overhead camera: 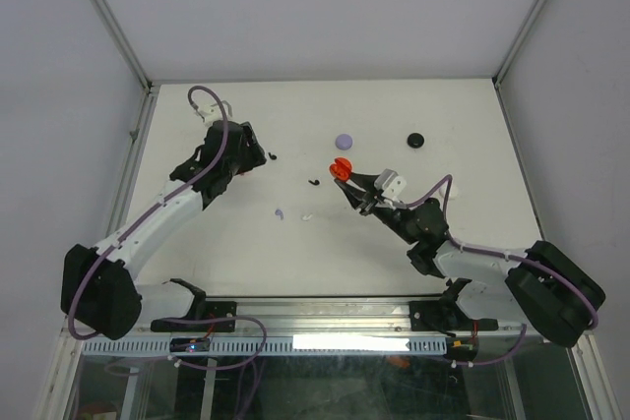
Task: Insert the wireless bluetooth earbuds into the charging case
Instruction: Place the earbud in the charging case, then pick up the earbud from the center of the board.
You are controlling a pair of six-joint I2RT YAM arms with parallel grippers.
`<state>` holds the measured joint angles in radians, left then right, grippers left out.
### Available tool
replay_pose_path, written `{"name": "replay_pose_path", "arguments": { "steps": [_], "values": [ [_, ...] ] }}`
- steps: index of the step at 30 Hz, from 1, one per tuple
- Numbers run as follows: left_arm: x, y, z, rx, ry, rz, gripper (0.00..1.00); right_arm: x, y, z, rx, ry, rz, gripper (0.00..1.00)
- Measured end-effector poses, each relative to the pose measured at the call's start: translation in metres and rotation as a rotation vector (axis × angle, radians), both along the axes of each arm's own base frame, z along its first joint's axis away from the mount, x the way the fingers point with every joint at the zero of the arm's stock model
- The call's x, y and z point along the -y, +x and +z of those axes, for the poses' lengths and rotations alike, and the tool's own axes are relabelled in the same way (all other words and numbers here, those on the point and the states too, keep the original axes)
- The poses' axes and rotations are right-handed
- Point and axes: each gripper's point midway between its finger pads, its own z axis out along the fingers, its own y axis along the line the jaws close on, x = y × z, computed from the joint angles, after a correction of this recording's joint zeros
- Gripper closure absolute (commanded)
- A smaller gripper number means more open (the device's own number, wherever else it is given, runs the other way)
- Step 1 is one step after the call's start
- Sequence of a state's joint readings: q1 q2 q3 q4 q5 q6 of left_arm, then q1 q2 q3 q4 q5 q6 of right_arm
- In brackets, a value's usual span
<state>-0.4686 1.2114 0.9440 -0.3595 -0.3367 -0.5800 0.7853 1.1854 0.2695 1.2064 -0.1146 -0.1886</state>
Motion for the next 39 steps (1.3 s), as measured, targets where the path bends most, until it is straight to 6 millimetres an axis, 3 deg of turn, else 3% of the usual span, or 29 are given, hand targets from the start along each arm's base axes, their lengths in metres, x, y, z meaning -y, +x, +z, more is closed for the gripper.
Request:
{"name": "replay_pose_path", "arguments": {
  "steps": [12, 17, 27, 39],
  "values": [
    [-0.026, 0.059, -0.098, -0.271, 0.119, 0.016, 0.39, 0.005, -0.003, -0.016, -0.027, -0.039, -0.007, 1.00],
    [-0.033, 0.075, -0.128, -0.341, 0.133, 0.015, 0.40, 0.006, -0.003, -0.021, -0.029, -0.056, -0.011, 1.00],
    [-0.025, 0.090, -0.154, -0.394, 0.151, -0.036, 0.43, 0.006, -0.003, -0.021, -0.025, -0.060, -0.013, 1.00],
    [-0.021, 0.075, -0.166, -0.466, 0.152, -0.089, 0.47, 0.005, -0.002, -0.025, -0.033, -0.068, -0.013, 1.00]
  ]
}}
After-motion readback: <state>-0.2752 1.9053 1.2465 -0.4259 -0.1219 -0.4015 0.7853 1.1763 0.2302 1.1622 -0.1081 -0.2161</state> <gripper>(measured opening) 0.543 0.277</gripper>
